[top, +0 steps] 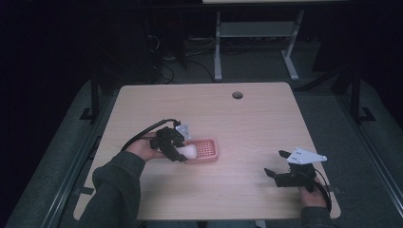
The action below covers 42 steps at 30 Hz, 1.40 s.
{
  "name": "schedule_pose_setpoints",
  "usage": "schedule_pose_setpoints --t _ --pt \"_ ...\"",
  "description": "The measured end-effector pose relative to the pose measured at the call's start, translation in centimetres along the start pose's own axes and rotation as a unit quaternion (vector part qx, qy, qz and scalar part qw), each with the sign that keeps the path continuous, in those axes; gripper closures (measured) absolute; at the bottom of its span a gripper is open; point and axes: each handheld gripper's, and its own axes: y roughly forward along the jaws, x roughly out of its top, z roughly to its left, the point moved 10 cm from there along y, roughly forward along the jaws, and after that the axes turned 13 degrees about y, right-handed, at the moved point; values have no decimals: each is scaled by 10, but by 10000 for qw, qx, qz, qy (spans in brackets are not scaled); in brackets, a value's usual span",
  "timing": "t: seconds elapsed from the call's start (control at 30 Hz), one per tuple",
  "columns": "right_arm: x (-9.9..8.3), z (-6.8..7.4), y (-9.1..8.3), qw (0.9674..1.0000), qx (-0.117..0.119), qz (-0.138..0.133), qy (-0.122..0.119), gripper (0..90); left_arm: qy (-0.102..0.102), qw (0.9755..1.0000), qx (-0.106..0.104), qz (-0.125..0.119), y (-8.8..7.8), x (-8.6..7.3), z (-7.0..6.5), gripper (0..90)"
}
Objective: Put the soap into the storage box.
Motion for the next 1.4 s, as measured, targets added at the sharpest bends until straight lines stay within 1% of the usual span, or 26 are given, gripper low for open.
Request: schedule_pose_setpoints --t 0.07,0.33,0.5,0.77,0.8,1.0,1.03,1.23,1.27,1.4 --pt "0 0 0 10000 -2 -5 1 137 17 10000 -7 46 2 1 2 493" --pt "0 -1 0 10000 -18 -3 29 137 84 9999 -42 66 8 10 9 493" --pt "0 -1 -1 10000 -13 -8 26 137 76 10000 -62 -2 11 13 13 493" --pt "0 0 0 10000 -13 -12 45 137 52 10000 -35 -12 14 15 18 493" --pt "0 -1 0 10000 -19 -13 48 137 93 10000 -31 -11 14 17 21 493" --pt "0 -1 -1 10000 -22 -19 76 137 155 9999 -18 -8 17 26 25 493" --pt "0 -1 -2 10000 -18 -29 66 137 155 9999 -14 -44 17 27 25 493" --pt "0 -1 -2 10000 -13 -38 53 137 131 9999 -42 -42 22 29 27 493" --pt "0 -1 -1 10000 -20 -29 58 137 153 9999 -40 -20 24 29 28 493" --pt "0 0 -1 10000 -11 -21 44 137 105 9999 -41 -44 27 31 30 493"
